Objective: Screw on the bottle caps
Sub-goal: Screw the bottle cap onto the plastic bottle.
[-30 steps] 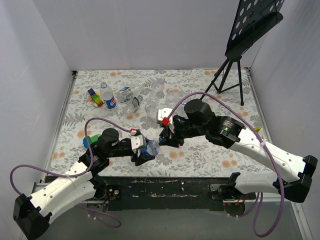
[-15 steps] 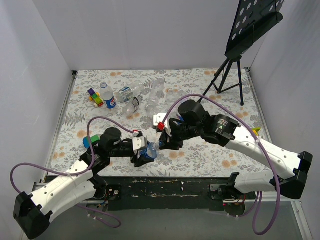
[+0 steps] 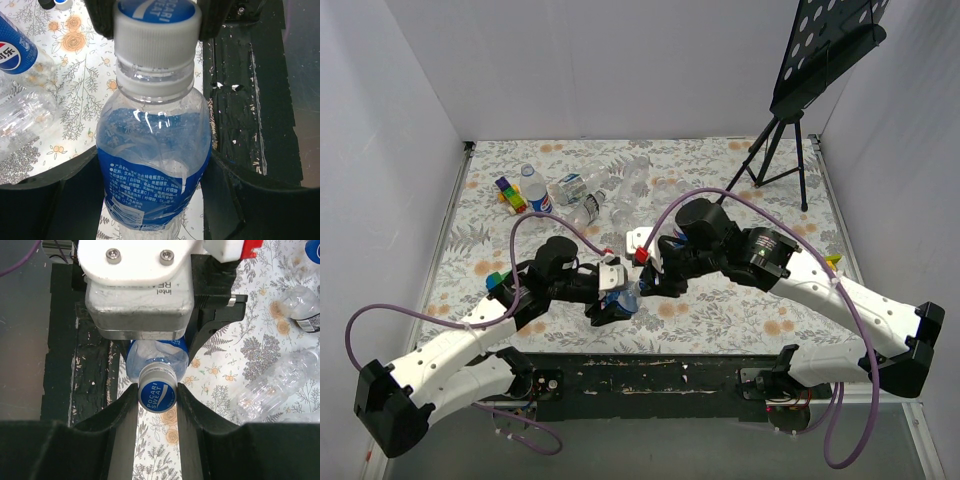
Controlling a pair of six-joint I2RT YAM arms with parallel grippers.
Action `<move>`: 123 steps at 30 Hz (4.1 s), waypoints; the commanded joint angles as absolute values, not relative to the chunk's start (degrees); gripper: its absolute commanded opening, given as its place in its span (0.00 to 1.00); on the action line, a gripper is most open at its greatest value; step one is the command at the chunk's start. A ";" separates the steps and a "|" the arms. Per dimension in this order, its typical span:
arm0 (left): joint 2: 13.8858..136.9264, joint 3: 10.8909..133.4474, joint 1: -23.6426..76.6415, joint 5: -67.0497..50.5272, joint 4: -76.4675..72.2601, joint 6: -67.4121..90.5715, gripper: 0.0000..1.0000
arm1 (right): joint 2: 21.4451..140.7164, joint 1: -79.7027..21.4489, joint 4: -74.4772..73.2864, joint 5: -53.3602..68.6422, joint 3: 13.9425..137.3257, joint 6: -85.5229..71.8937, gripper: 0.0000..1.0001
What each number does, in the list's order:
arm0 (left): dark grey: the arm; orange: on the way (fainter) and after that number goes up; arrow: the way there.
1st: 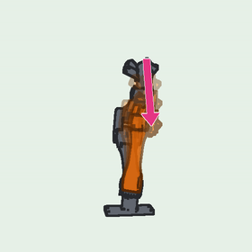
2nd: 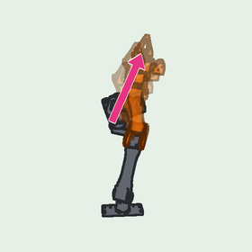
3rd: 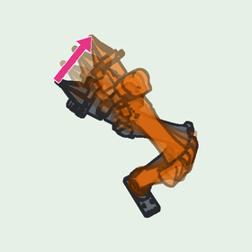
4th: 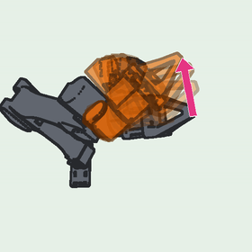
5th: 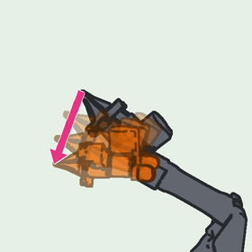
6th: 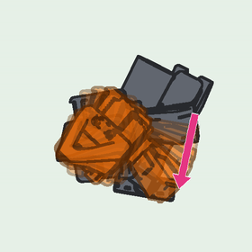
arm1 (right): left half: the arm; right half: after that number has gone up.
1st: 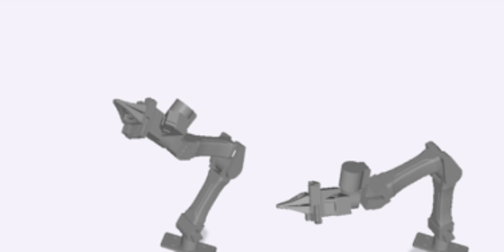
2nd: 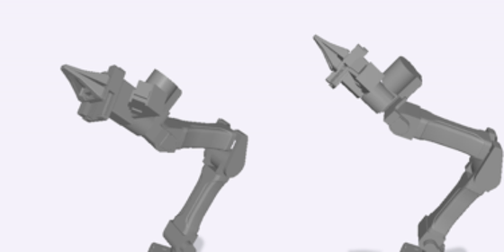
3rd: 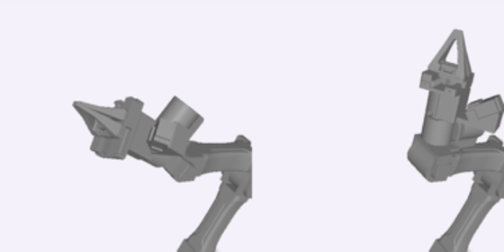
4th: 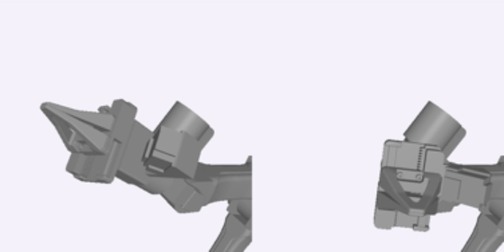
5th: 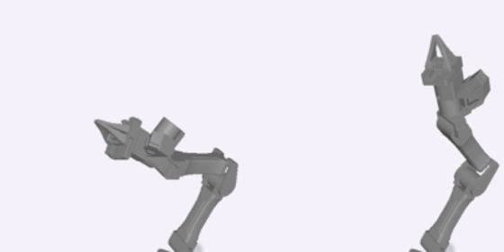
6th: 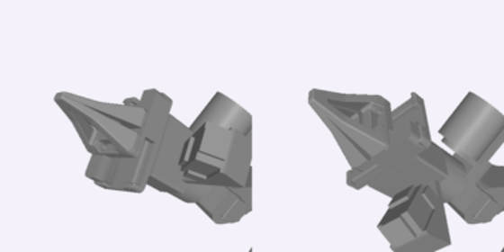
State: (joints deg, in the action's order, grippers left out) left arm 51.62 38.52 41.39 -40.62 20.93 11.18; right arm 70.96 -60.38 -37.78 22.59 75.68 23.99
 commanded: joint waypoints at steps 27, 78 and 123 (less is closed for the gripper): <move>42.10 25.40 41.57 -25.14 -11.60 21.01 0.00 | 76.03 -61.17 -41.75 -9.32 83.31 -24.79 0.19; 49.75 29.79 41.66 -43.94 -7.65 29.00 0.00 | 61.96 -44.12 -22.42 51.15 65.66 30.32 0.67; 48.96 27.95 41.66 -27.70 -11.51 30.59 0.00 | 65.47 -52.55 -27.75 4.61 66.35 -14.73 0.12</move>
State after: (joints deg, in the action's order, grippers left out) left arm 50.89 27.53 41.52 -34.41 -7.53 31.18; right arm 64.69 -49.01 -20.14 26.50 63.44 4.23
